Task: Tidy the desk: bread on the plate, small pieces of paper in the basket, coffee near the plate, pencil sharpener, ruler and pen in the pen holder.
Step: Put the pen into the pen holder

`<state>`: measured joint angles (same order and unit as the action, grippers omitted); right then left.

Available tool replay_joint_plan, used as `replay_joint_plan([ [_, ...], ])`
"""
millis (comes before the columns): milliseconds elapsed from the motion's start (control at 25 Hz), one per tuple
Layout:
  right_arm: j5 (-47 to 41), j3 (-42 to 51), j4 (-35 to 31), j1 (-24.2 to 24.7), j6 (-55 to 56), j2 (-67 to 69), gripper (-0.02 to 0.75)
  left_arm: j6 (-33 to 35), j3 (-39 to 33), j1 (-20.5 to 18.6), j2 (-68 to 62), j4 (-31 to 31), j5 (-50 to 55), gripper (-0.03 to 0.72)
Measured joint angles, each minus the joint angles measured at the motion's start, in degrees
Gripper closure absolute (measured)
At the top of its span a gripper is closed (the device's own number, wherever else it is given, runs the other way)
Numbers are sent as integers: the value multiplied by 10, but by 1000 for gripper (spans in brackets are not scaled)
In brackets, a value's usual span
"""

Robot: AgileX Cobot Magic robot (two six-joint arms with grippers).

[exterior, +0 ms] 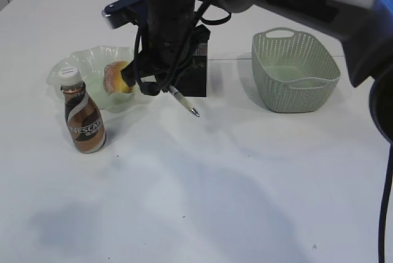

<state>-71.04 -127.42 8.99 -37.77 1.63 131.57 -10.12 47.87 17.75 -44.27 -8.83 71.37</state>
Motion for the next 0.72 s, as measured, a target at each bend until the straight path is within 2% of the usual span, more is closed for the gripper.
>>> replay_joint_plan([
  [240,32,0,-8,0,-30,-7,634,0,0,0,0,0,0,384],
  [400,107,0,-7,0,-60,-32,634,0,0,0,0,0,0,385],
  [680,170,0,-6,0,-86,-51,634,0,0,0,0,0,-10,386],
  [720,210,14,-5,0,-92,-60,634,0,0,0,0,0,-13,386],
])
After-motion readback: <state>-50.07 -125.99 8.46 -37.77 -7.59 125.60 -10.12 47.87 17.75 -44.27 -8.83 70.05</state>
